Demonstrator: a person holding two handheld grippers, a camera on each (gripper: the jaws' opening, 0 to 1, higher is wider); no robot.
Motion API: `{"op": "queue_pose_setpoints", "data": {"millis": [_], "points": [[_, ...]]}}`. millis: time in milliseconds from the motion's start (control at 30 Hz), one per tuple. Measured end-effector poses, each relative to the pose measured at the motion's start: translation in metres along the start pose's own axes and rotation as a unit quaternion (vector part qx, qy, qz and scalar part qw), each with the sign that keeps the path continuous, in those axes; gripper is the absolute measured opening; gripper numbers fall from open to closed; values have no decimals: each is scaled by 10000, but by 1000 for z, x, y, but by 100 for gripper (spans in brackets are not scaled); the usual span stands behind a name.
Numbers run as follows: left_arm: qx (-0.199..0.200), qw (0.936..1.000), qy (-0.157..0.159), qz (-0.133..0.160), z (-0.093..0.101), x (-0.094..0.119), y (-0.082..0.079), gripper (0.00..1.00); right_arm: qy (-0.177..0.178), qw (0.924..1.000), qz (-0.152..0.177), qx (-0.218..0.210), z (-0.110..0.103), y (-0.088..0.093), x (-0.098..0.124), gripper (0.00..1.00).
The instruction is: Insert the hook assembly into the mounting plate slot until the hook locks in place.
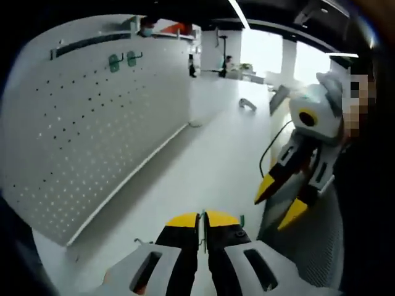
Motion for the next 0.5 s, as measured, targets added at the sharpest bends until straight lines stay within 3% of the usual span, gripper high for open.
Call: {"op": "queue_pose_setpoints", "data": {"millis": [233, 500], "points": [[548, 9974, -200, 423, 14, 10, 0, 3, -114, 9999, 60, 37, -11, -4, 3, 33], [949, 9936, -362, 499, 22, 17, 17, 3, -323, 9992, 197, -160, -21, -13, 4, 33]]}}
Point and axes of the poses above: the point that each gripper's makers call its tool centre point, and the gripper's own axes: x roughly backward along the fingers, z roughly to its right, y roughly out of its underside, the point moved 7 cm from there along x, roughly backward along the fingers, and after that the axes turned 7 degrees about z, right-handed, at the moved point
